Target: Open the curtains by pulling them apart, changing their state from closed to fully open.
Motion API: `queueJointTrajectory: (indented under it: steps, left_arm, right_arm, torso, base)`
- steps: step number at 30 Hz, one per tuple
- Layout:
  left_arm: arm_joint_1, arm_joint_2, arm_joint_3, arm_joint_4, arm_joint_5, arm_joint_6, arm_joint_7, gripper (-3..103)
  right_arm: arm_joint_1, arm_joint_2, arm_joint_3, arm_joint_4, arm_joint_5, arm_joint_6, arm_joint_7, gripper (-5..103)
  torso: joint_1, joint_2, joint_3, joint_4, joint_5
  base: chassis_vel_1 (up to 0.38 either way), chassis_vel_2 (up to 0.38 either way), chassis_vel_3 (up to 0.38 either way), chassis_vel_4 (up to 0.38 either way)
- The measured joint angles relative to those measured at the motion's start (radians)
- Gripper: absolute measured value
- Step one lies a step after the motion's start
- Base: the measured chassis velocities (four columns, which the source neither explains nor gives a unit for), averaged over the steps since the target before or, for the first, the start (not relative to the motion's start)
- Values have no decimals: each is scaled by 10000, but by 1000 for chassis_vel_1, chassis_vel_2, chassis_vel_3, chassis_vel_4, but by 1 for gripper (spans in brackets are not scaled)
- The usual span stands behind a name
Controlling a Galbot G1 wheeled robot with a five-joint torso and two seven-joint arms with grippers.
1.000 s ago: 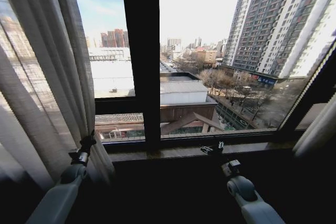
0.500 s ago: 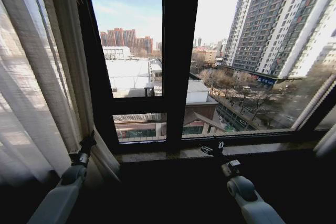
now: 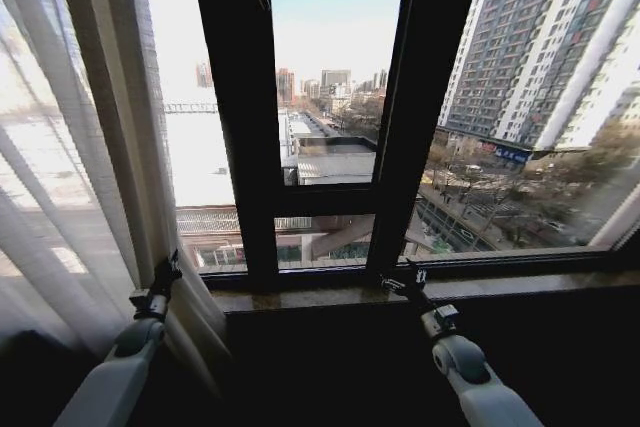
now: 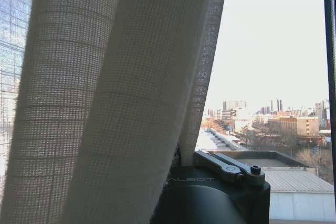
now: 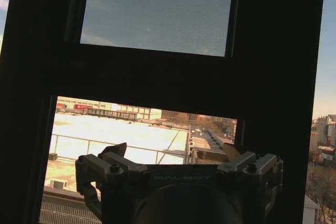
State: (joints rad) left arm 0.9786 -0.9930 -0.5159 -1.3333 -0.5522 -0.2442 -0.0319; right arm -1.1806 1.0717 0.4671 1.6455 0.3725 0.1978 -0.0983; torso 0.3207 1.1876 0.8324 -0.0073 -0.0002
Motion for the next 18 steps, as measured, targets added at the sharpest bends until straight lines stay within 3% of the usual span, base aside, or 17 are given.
queueJointTrajectory:
  steps: [18]
  left_arm:
    - [57, 1, -73, -19, -13, -98, -1, 0]
  right_arm:
    - [0, 0, 1, 0, 0, 0, 0, 100]
  torso:
    - [-2, 0, 0, -1, 3]
  base:
    - [363, 356, -353, -345]
